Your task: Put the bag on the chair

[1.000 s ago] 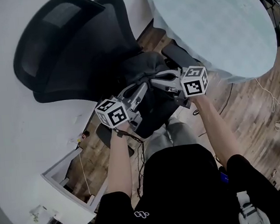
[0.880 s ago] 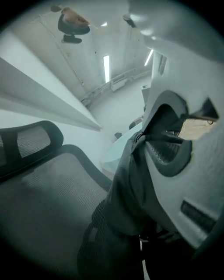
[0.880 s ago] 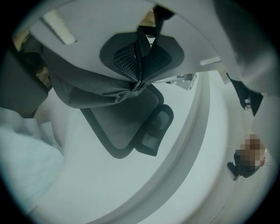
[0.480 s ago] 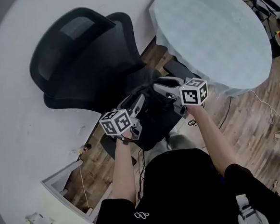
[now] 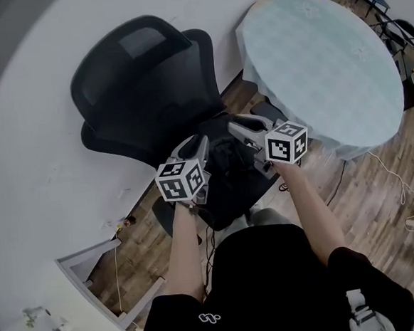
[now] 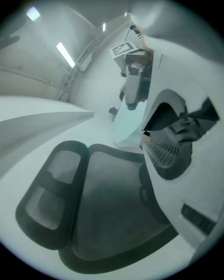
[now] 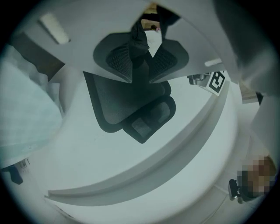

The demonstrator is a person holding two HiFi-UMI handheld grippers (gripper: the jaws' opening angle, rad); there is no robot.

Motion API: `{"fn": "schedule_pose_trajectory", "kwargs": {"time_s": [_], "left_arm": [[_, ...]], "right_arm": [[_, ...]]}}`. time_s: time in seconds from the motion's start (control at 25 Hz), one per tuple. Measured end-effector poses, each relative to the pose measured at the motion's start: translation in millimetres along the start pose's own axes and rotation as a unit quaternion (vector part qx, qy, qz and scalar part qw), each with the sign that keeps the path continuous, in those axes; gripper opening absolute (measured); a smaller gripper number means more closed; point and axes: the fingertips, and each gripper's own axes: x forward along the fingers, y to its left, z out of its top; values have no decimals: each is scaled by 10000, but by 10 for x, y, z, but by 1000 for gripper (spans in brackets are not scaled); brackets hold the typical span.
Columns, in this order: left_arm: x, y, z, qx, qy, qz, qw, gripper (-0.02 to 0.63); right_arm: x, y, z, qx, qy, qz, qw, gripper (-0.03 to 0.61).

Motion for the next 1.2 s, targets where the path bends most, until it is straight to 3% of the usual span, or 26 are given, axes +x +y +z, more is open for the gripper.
{"fn": "schedule_pose_trajectory", "kwargs": {"time_s": [0.12, 0.28, 0.36, 0.52, 0.64, 0.72, 1.2], "left_arm": [[-78, -24, 412, 17, -743, 293, 9968, -3], [-199, -297, 863, 225, -1429, 311, 9890, -3], [-285, -410, 1086, 401, -1713, 370, 9837, -3], [-498, -418, 1376, 542, -2214, 887, 9696, -2], [-607, -302, 1378, 541, -2337, 1329, 9617, -2], [-620, -253, 1354, 551, -2342, 1403, 9604, -2], [-616, -191, 1283, 293, -2488, 1111, 9617, 2]], "right_arm": [[50, 121, 177, -123, -336, -103, 9993, 75], [37, 327, 595, -343, -881, -171, 9954, 4], [28, 445, 854, -458, -1178, -176, 9918, 2], [-38, 597, 1209, -927, -1522, -534, 9825, 3], [-74, 615, 1221, -1392, -1365, -833, 9773, 3], [-86, 578, 1188, -1611, -1206, -987, 9745, 3], [-81, 486, 1089, -1869, -995, -1205, 9699, 3]]}}
